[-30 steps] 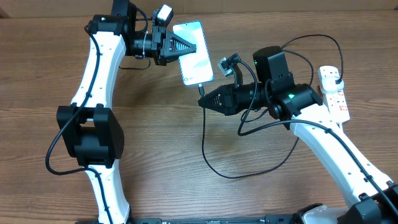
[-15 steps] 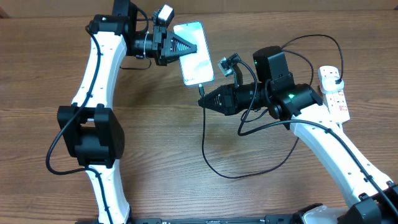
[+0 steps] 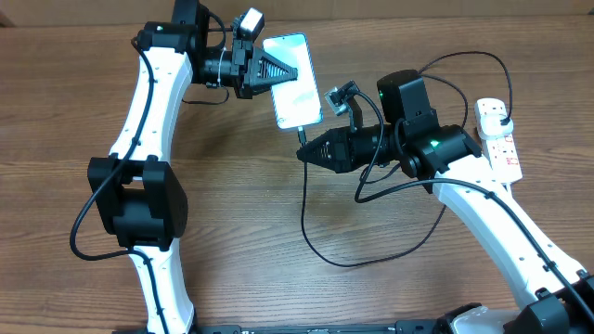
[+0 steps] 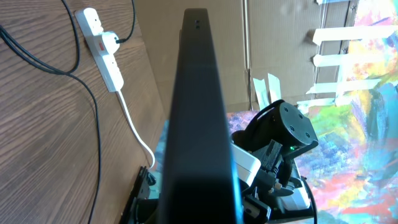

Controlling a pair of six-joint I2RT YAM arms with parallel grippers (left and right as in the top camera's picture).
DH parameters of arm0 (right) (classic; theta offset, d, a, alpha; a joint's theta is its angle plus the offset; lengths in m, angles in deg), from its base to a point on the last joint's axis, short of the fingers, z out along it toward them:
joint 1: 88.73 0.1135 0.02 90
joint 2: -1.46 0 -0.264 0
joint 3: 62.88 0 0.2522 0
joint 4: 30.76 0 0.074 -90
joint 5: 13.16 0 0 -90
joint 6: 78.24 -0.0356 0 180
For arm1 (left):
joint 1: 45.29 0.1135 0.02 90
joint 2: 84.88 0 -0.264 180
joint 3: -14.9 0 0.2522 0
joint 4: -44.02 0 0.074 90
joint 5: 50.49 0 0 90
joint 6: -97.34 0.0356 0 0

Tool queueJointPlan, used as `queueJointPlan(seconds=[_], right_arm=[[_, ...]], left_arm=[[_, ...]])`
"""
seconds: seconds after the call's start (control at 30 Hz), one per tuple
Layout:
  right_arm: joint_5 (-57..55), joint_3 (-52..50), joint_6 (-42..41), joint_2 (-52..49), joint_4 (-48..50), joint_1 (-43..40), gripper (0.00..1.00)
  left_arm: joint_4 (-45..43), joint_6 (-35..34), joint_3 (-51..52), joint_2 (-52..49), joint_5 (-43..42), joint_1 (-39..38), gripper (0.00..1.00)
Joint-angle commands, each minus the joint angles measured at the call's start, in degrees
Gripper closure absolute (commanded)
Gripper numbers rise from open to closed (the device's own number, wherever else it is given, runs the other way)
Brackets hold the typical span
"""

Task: Plug charger to phone and switch on socket
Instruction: 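Push the USB-C plug up into the phone's port with the right gripper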

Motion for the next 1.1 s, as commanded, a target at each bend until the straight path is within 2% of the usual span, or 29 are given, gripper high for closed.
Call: queueJointPlan(seconds=[0.0,0.77,1.07], right_arm=[[-0.87,1.14,-0.17,0.48,0.48,0.09,0.96],[-1.49,1.14,-1.14,0.48,0.5,-2.21,0.96],[-0.37,1.14,-4.24,0.48,4.15,-2.1,0.96]], left_arm=[[0.0,-0.57,-1.18,0.57,-2.47,-0.37,0.96],[-0.22,-0.55,-1.18,0.57,-1.18,-0.42,0.96],[-0.22,-0.55,-1.18,0.57,0.52,-0.46,0.96]])
